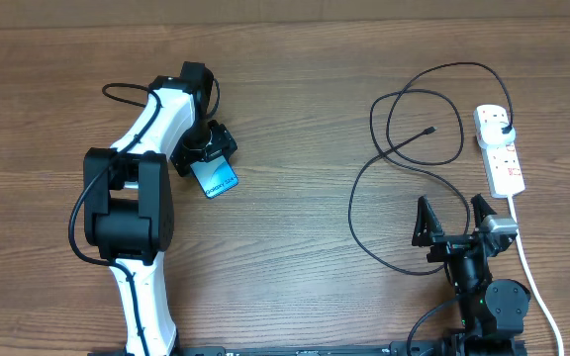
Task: Plug charger to phone and switch on socket
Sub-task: 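Lower the left gripper and grasp the phone's short end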
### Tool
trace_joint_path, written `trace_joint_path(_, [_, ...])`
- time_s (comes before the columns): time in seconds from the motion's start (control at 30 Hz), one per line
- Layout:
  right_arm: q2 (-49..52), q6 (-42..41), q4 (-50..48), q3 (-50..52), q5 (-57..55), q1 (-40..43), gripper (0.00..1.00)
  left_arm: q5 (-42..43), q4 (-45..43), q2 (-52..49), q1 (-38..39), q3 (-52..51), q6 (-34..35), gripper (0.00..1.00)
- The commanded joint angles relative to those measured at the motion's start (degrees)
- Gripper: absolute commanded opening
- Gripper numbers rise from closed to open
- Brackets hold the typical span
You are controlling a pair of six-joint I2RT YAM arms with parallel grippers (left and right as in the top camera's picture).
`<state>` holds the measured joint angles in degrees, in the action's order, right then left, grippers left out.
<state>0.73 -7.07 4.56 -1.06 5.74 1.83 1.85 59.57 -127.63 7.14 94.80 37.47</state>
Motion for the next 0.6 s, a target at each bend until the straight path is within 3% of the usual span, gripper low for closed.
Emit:
trace_joint_path(0.0, [-0.5, -0.2, -0.3, 0.6, -0.1, 0.1, 1.00, 0.5, -2.7, -7.4, 0.0, -3.9, -3.3, 0.81])
trace_joint_path(0.57, [-0.5, -0.2, -0.3, 0.6, -0.1, 0.1, 1.00, 0.5, 0.2, -7.3, 0.0, 0.6, -6.7, 0.73])
